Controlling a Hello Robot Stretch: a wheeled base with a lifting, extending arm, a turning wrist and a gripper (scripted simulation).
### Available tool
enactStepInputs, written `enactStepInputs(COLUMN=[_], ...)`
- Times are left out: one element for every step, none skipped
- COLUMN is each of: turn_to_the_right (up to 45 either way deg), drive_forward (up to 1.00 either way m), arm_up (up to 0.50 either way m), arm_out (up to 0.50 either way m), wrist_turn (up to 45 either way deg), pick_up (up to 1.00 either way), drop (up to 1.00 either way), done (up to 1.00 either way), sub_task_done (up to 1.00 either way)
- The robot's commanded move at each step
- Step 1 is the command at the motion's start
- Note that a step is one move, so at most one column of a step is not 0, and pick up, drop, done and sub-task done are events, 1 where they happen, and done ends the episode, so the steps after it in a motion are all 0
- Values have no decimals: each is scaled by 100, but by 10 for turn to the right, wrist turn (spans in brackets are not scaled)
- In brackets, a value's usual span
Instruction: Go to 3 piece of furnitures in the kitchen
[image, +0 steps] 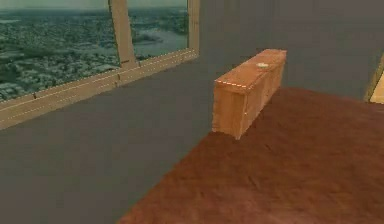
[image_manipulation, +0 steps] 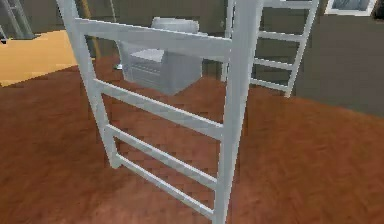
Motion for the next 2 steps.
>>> enactStepInputs(turn_to_the_right=[330,0], drive_forward=[0,100], arm_up=[0,0], arm_out=[0,0], wrist_turn=[0,0], pick_up=[0,0], drop=[0,0], done=[0,0], sub_task_done=[0,0])
